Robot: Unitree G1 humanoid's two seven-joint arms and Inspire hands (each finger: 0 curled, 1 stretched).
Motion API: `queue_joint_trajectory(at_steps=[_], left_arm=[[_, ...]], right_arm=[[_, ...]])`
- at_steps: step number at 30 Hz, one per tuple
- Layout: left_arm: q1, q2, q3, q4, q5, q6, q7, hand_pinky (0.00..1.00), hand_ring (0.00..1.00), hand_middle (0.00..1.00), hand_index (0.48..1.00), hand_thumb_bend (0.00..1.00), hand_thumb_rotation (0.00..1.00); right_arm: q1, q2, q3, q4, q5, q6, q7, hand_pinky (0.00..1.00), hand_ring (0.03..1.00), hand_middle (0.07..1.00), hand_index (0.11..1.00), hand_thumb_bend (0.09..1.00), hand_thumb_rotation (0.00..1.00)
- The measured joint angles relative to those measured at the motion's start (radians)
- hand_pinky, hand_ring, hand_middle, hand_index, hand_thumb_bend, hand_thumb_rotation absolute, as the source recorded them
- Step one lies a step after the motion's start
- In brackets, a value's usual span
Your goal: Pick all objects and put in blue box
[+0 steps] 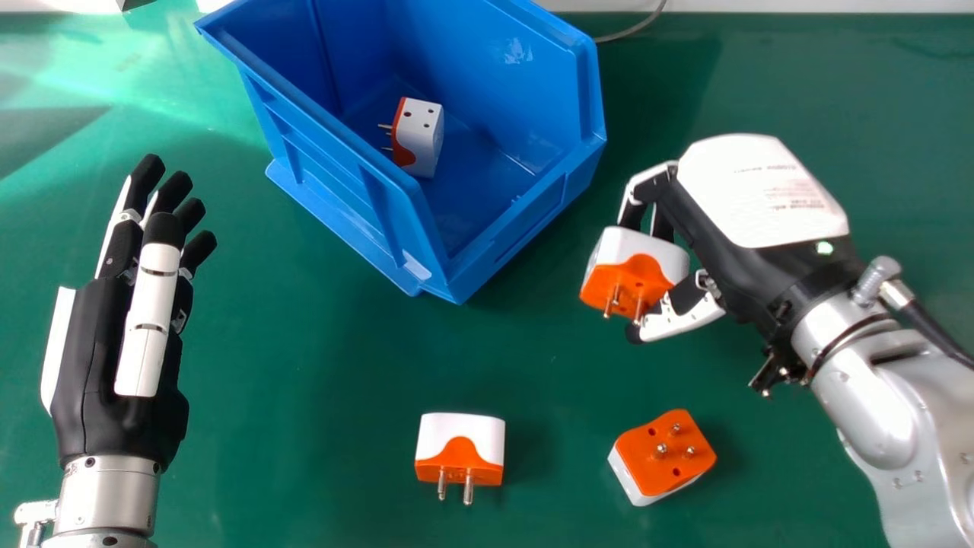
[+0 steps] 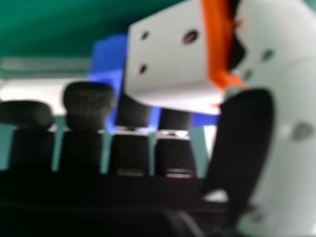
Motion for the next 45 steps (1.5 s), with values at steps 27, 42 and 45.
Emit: queue_joint_trajectory(at_steps=[27, 42, 45], left_arm=[[-0.018, 0.008, -0.001, 0.004, 0.012, 0.002, -0.008, 0.93, 0.94, 0.96, 0.957, 0.52, 0.78], [-0.021, 0.007, 0.0, 0.012, 0.019, 0.0, -0.012, 0.93, 0.94, 0.95, 0.944, 0.53, 0.77], [-0.022, 0.007, 0.002, 0.012, 0.022, 0.0, -0.007, 0.92, 0.93, 0.95, 0.94, 0.53, 0.77]], right_arm=[[-0.39, 0.145, 0.053, 0.155, -0.033, -0.075, 0.063, 0.09, 0.139, 0.201, 0.469, 0.487, 0.12], [-0.687, 0.302, 0.155, 0.664, -0.038, -0.111, -0.09, 0.14, 0.202, 0.272, 0.475, 0.49, 0.12], [-0.765, 0.336, 0.19, 0.82, -0.054, -0.116, -0.139, 0.17, 0.226, 0.296, 0.476, 0.49, 0.12]])
